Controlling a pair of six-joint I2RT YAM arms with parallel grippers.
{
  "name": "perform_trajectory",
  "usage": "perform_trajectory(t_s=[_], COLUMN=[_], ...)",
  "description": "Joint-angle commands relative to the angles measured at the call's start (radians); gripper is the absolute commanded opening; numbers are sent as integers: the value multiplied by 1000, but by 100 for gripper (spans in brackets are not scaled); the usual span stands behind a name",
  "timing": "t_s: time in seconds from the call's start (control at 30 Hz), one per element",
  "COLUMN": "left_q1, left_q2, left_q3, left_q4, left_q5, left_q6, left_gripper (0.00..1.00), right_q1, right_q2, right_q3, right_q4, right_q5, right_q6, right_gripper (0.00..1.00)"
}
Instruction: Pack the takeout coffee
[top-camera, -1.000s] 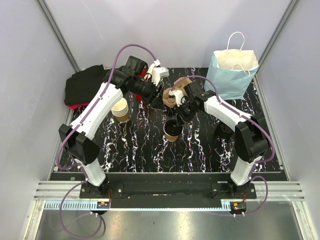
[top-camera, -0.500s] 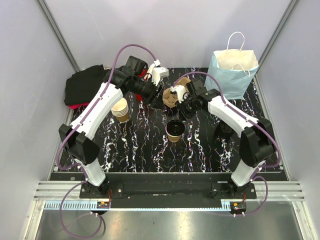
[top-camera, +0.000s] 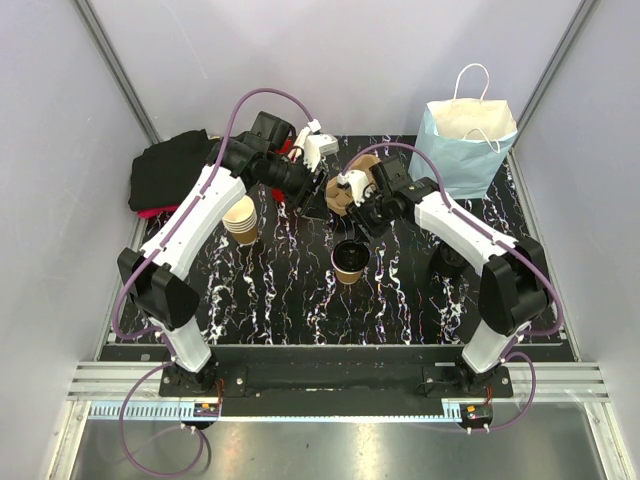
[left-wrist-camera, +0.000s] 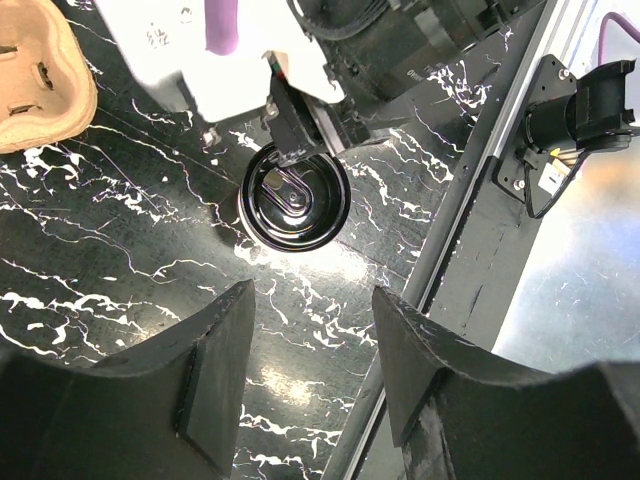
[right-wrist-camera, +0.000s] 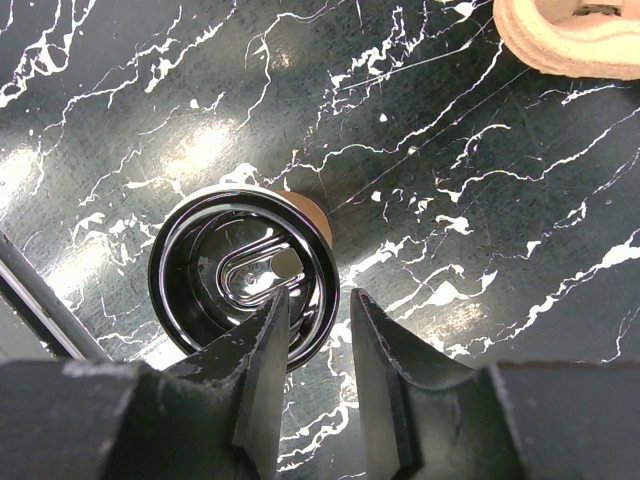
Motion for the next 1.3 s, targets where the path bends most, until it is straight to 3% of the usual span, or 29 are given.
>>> perform_trajectory(t_s=[0.0, 0.3, 0.57, 0.87, 1.27], left_q1=[1, 1, 1, 1, 1], left_q2=[-35, -35, -35, -35, -33], left_q3=[-4, -7, -7, -10, -12], left_q4=[32, 32, 33, 33, 33], left_q5=[33, 33, 33, 34, 34], left_q6=[5, 7, 7, 7, 8], left_gripper=[54, 54, 54, 54, 54], right_q1=[14, 21, 25, 33, 36], right_q2=[14, 34, 37, 51, 31], right_q3=[5, -10, -18, -21, -16], right_q4=[-1, -4, -2, -11, -2], right_q5=[9, 32, 36, 42, 56], right_q6=[-19, -34, -37, -43, -36], right_gripper=[37, 43, 37, 40, 19])
